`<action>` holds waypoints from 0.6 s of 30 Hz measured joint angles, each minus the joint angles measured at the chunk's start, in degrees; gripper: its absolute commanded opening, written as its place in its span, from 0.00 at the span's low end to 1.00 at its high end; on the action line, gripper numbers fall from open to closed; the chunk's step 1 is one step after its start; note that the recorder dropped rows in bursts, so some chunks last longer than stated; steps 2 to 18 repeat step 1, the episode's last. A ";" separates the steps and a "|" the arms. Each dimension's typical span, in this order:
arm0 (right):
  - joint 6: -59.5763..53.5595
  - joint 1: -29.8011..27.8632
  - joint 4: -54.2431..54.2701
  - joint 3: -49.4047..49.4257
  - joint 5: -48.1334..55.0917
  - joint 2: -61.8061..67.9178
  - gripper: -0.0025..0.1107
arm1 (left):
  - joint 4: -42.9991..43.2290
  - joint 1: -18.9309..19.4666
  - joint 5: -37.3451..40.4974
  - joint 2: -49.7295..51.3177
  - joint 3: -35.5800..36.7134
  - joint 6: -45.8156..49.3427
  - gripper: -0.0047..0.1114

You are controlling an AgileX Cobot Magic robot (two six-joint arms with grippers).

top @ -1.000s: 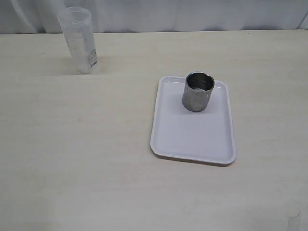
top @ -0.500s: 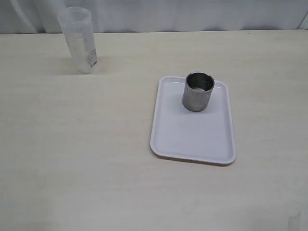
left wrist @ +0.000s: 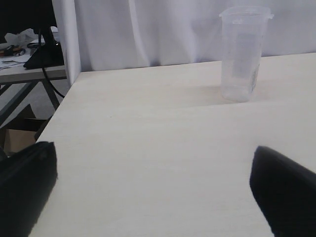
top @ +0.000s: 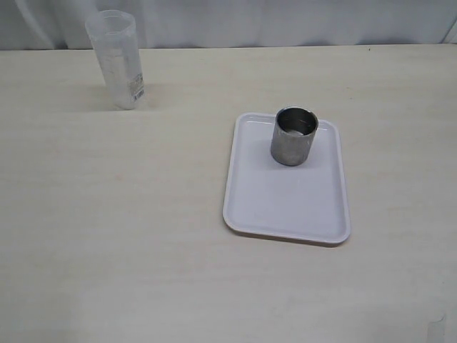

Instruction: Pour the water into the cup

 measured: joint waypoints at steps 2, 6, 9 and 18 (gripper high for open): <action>0.00 0.00 0.00 0.00 0.00 0.00 0.06 | 0.00 0.00 0.00 0.00 0.00 0.00 0.92; 0.00 0.00 0.00 0.00 0.00 0.00 0.06 | 0.00 0.00 0.00 0.00 0.00 0.00 0.92; 0.00 0.00 0.00 0.00 0.00 0.00 0.06 | 0.00 0.00 0.00 0.00 0.00 0.00 0.92; 0.00 0.00 0.00 0.00 0.00 0.00 0.06 | 0.00 0.00 0.00 0.00 0.00 0.00 0.92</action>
